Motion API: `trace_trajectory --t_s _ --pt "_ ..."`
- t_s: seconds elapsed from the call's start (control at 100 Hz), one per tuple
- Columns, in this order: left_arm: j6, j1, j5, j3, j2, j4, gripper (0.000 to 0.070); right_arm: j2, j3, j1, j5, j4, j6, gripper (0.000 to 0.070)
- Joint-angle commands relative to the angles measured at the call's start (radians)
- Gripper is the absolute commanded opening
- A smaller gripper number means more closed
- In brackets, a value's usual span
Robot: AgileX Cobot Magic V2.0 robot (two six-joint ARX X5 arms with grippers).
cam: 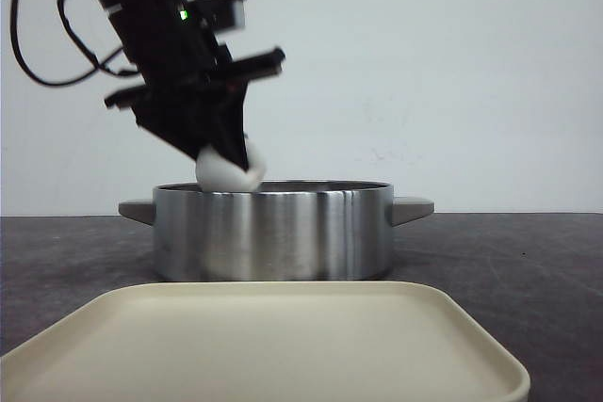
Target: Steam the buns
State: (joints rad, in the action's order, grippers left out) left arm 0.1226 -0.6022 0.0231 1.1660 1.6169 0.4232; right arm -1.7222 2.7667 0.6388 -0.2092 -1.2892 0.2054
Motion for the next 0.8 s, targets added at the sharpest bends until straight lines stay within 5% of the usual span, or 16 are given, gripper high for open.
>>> trace_trajectory --t_s 0.0,0.09,0.17,0.23,0.53,0.67,0.79 --pt "-0.004 -0.004 -0.003 0.015 0.019 -0.009 0.0045 -0.016 0.029 0.008 0.000 -0.005 -0.011 0.0017" --pt "0.003 -0.004 -0.003 0.015 0.021 0.001 0.0219 -0.016 0.029 0.008 0.000 -0.024 -0.011 0.0017" --pt "0.019 -0.004 -0.003 0.015 0.021 0.002 0.0506 -0.016 0.029 0.008 0.000 -0.040 -0.011 0.0017" --pt "0.026 -0.004 -0.003 0.015 0.021 0.008 0.0598 -0.016 0.029 0.008 0.000 -0.050 -0.011 0.0017" --pt "0.039 -0.002 0.011 0.020 -0.003 0.116 0.0580 -0.016 0.029 0.034 0.009 -0.086 -0.052 0.0017" --pt "0.066 0.000 0.043 0.020 -0.104 0.114 0.0341 -0.016 0.029 0.056 0.126 -0.131 -0.087 0.0016" --pt "0.067 0.009 0.065 0.020 -0.251 0.066 0.0207 -0.016 0.029 0.101 0.204 -0.130 -0.090 0.0016"
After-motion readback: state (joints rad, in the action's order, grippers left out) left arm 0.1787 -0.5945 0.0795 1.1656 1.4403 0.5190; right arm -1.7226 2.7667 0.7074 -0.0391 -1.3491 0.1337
